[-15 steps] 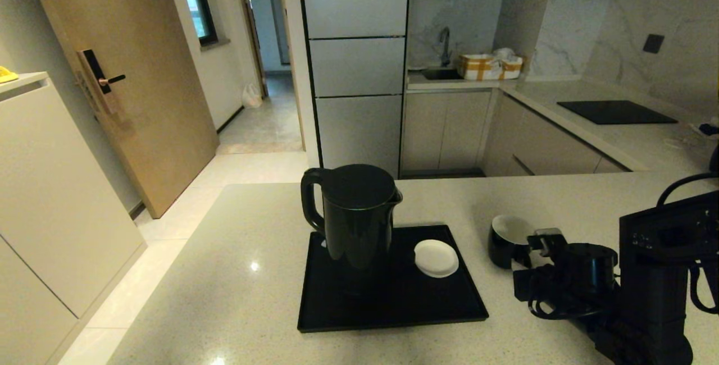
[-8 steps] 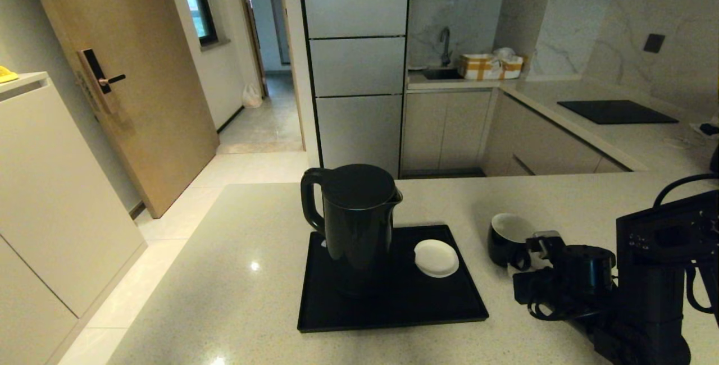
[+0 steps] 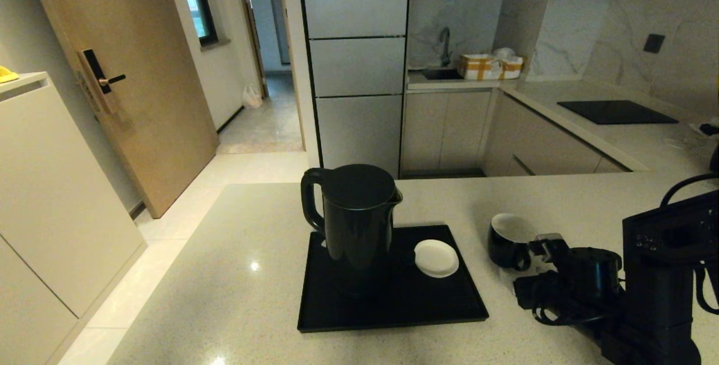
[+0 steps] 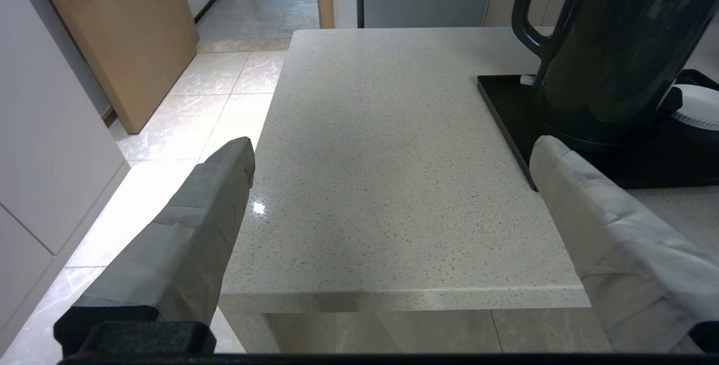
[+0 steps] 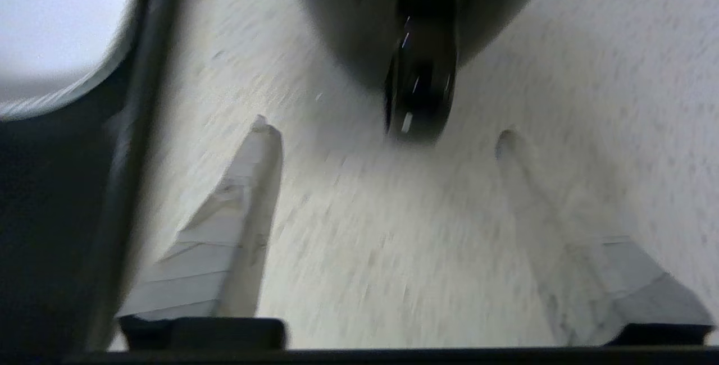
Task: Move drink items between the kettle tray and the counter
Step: Place it on the right, then pick up the kettle
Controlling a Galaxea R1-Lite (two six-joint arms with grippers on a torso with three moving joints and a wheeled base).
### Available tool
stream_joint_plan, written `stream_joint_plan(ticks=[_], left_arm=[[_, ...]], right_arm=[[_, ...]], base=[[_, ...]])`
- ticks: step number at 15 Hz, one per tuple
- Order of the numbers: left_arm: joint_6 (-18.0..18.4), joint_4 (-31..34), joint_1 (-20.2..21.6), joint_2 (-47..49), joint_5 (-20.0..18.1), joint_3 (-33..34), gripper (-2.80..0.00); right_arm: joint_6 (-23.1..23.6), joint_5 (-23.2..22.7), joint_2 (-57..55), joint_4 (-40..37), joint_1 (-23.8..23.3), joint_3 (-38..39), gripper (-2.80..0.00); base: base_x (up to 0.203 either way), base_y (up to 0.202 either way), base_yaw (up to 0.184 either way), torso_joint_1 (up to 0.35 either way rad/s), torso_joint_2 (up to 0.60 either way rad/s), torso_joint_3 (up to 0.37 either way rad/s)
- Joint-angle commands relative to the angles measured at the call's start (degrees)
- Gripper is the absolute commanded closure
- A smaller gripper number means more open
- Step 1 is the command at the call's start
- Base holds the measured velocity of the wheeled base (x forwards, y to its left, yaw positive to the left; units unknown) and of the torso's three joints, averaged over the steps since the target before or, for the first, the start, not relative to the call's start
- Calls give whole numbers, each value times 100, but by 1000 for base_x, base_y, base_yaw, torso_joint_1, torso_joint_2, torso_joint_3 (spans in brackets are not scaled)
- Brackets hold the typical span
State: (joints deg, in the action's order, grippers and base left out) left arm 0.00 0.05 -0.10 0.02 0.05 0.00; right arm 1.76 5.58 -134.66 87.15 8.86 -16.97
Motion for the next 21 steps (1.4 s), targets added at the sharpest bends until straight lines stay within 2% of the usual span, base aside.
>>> stream_joint_plan(ticks=[1,4,10,13,15,16,17,19,21], left_arm=[[0,-5,1,-2,3,0,-280],[0,4,1,-2,3,0,-280],[0,-5,1,-2,3,0,-280],[0,-5,1,-2,3,0,-280],[0,-5,1,-2,3,0,-280],[0,-5,1,-2,3,0,-280],[0,-1,1,-2,3,0,-280],[0,-5,1,-2,3,0,-280],[0,3,1,-2,3,0,-280]], right_arm=[[-33,-226,483,51,1,448,-280],[-182,-396,1197,51,1,769,-280],[-135,-253,2218,-54,-156,712,-280],[-43,-138,3123,-898,-307,163,-280],[-26,-84,3243,-1194,-332,13,-280],[-28,-65,3487,-1714,-321,-191,-280],[-32,-47,3897,-2331,-296,-419,0],[-46,-15,5077,-3896,-185,-939,0],[-59,35,5991,-5052,-66,-1228,0]], base=[[0,0,0,0,0,0],[0,0,0,0,0,0],[0,0,0,0,0,0],[0,0,0,0,0,0],[0,0,0,0,0,0],[0,0,0,0,0,0],[0,0,0,0,0,0],[0,0,0,0,0,0],[0,0,0,0,0,0]])
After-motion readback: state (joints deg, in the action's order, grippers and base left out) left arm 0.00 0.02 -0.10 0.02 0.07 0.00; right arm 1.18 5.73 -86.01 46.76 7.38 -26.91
